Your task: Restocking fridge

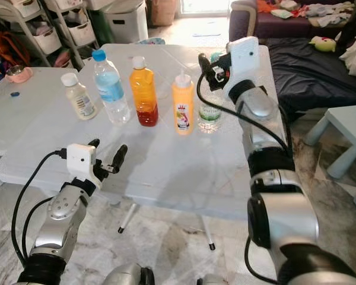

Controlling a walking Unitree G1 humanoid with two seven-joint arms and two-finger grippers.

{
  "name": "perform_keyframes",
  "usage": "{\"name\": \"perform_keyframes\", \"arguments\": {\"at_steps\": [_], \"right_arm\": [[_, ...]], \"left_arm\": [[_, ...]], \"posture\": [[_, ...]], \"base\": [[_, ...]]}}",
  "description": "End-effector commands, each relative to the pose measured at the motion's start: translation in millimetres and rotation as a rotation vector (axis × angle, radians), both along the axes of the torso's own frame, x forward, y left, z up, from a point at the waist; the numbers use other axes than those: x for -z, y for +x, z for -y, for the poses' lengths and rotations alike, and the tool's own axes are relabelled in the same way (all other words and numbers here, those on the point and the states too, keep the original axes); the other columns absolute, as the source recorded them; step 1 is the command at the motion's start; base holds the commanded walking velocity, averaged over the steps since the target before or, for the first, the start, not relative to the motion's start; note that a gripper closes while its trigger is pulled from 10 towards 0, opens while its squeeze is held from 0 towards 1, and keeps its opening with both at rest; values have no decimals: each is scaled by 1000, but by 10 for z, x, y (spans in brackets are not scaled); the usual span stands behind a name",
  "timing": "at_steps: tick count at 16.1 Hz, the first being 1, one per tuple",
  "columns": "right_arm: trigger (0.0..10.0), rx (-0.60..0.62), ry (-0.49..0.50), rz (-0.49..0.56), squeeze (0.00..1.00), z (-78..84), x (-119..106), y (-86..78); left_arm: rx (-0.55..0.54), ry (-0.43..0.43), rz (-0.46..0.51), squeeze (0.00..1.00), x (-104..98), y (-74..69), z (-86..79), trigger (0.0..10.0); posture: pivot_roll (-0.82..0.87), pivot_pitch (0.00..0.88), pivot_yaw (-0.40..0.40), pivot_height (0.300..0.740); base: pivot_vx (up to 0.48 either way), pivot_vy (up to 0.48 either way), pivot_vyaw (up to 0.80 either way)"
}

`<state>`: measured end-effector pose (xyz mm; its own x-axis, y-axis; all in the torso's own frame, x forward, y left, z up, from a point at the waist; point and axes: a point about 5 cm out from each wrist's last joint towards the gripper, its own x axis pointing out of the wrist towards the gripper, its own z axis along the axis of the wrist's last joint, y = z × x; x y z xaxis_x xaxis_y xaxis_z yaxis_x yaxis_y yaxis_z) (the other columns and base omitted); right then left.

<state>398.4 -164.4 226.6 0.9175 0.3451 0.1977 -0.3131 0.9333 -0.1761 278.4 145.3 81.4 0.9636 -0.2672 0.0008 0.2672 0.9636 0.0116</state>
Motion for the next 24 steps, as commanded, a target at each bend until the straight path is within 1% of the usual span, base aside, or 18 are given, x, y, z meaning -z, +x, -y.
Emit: {"name": "perform_keyframes", "arguments": {"at_steps": [1, 8, 10, 12, 15, 16, 17, 19, 20, 21, 22, 23, 24], "right_arm": [[0, -18, 21, 1, 0, -46, -54, 29], [0, -24, 4, -16, 0, -71, -39, 72], [0, -15, -9, -24, 0, -56, -30, 69], [0, 23, -16, -46, 0, 5, 14, 48], [0, 21, -46, -36, 0, 80, 156, -84], [0, 63, -59, -17, 0, 139, 228, -161], [0, 106, -72, -8, 0, 189, 265, -198], [0, 176, -33, -1, 0, 257, 282, -271], [2196, 225, -32, 12, 0, 275, 330, -395], [8000, 214, -57, 32, 0, 242, 380, -494], [10000, 169, -71, 45, 0, 153, 457, -649], [10000, 162, -54, 21, 0, 89, 538, -754], [10000, 139, -27, 11, 0, -19, 611, -880]], "left_arm": [[-2, 20, 7, 0, -29, 1, -42, 10000], [-2, 27, 7, 0, -39, 4, -60, 10000], [1, 29, 6, 0, -41, 13, -56, 10000], [-11, 42, 6, 0, -38, 17, -56, 10000], [-28, 46, -28, 0, 5, 15, -71, 10000], [-33, 47, -39, 0, 14, 21, -68, 10000], [-43, 59, -50, 0, 24, 39, -67, 10000], [-54, 56, -57, 0, 19, 64, -70, 10000], [-53, 57, -56, 0, 13, 69, -78, 10000], [-45, 64, -53, 0, 18, 61, -72, 10000], [-43, 65, -66, 0, 46, 49, -64, 10000], [-47, 69, -69, 0, 60, 37, -63, 10000], [-49, 63, -65, 0, 55, 29, -41, 10000]], "posture": [[14, 0, 102, 740], [20, 0, 106, 740], [18, 0, 107, 740], [22, 0, 102, 740], [12, 0, 101, 740], [-1, 0, 106, 740], [-3, 0, 109, 740], [-16, 0, 115, 740], [-33, 0, 119, 740], [-39, 0, 117, 740], [-40, 0, 114, 740], [-47, 0, 107, 740], [-41, 0, 100, 740]], "base": [[0, 0, 0], [0, 0, 0], [0, 0, 0], [0, 0, 0], [0, 0, 0], [0, 0, 0], [0, 0, 0], [0, 0, 0], [0, 0, 0], [0, 0, 0], [0, 0, 0], [0, 0, 0], [0, 0, 0]]}}
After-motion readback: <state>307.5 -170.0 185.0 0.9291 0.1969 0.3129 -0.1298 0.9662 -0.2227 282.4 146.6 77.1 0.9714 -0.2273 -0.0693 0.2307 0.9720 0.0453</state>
